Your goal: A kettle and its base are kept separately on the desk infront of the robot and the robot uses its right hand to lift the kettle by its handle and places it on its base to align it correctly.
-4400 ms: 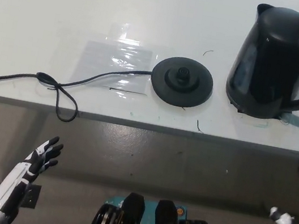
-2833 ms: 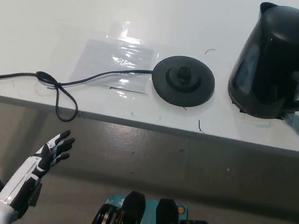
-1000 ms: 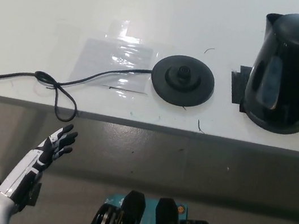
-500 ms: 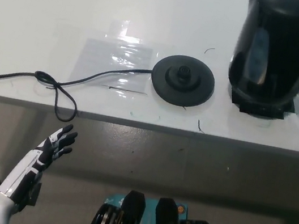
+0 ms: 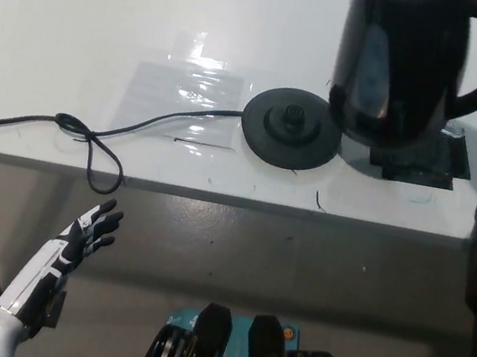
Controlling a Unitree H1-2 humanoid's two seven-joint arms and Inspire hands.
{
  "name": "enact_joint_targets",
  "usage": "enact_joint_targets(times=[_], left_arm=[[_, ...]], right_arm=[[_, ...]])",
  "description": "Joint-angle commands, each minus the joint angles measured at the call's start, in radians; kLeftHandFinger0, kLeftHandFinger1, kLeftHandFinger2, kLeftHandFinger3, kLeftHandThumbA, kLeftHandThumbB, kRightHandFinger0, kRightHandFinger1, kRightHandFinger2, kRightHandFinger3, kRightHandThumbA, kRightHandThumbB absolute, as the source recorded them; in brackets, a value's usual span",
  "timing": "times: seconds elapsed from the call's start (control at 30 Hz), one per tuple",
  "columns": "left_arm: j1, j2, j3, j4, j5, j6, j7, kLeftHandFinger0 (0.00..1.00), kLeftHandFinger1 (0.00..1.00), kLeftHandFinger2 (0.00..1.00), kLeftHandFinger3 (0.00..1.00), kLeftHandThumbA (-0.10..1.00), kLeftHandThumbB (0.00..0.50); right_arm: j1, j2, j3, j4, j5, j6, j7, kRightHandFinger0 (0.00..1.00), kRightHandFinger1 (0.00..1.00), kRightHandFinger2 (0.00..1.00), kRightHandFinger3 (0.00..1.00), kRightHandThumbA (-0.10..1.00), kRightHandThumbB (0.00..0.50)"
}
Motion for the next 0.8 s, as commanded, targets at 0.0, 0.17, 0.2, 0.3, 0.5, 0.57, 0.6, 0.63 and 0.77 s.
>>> enact_joint_targets(times=[0.0, 0.17, 0.2, 0.3, 0.5, 0.57, 0.6, 0.63, 0.77], left_arm=[[-0.007, 0.016, 0.0, -0.011, -0.005, -0.004, -0.014, 1.0, 1.0, 1.0, 1.0, 1.0, 0.166], [-0.009, 0.017, -0.003, -0.01, -0.003, -0.01, -0.016, 1.0, 1.0, 1.0, 1.0, 1.0, 0.161], [-0.009, 0.015, -0.003, -0.012, -0.009, -0.005, -0.017, 1.0, 1.0, 1.0, 1.0, 1.0, 0.165], [-0.01, 0.018, -0.004, -0.011, 0.002, -0.009, -0.015, 1.0, 1.0, 1.0, 1.0, 1.0, 0.166], [-0.011, 0.019, -0.003, -0.012, -0.001, -0.003, -0.016, 1.0, 1.0, 1.0, 1.0, 1.0, 0.155], [-0.011, 0.019, -0.004, -0.013, 0.001, -0.002, -0.016, 1.0, 1.0, 1.0, 1.0, 1.0, 0.165], [-0.01, 0.019, -0.004, -0.014, 0.004, 0.0, -0.014, 1.0, 1.0, 1.0, 1.0, 1.0, 0.167], [-0.01, 0.019, -0.004, -0.015, 0.004, 0.001, -0.014, 1.0, 1.0, 1.0, 1.0, 1.0, 0.169], [-0.011, 0.018, -0.003, -0.01, 0.0, -0.009, -0.015, 1.0, 1.0, 1.0, 1.0, 1.0, 0.155]], right_arm=[[-0.144, 0.021, 0.025, -0.024, -0.005, -0.041, -0.005, 0.01, 0.4, 0.76, 0.7, -0.1, 0.147], [-0.176, 0.051, 0.044, 0.003, -0.028, -0.036, -0.025, 0.0, 0.33, 0.67, 0.61, -0.1, 0.155], [-0.185, 0.06, 0.046, 0.017, -0.029, -0.033, -0.031, 0.0, 0.33, 0.66, 0.61, -0.1, 0.157], [-0.201, 0.07, 0.054, 0.044, -0.042, -0.04, -0.04, 0.0, 0.31, 0.67, 0.63, -0.1, 0.146], [-0.237, 0.091, 0.06, 0.098, -0.047, -0.055, -0.044, 0.0, 0.29, 0.67, 0.67, -0.1, 0.143], [-0.242, 0.094, 0.059, 0.111, -0.044, -0.063, -0.04, 0.0, 0.29, 0.67, 0.66, -0.1, 0.142], [-0.247, 0.098, 0.058, 0.124, -0.044, -0.065, -0.042, 0.0, 0.29, 0.66, 0.65, -0.1, 0.147], [-0.249, 0.099, 0.057, 0.128, -0.045, -0.065, -0.044, 0.0, 0.29, 0.66, 0.64, -0.1, 0.148], [-0.26, 0.106, 0.053, 0.176, -0.044, -0.08, -0.048, 0.0, 0.29, 0.66, 0.62, -0.1, 0.137]])
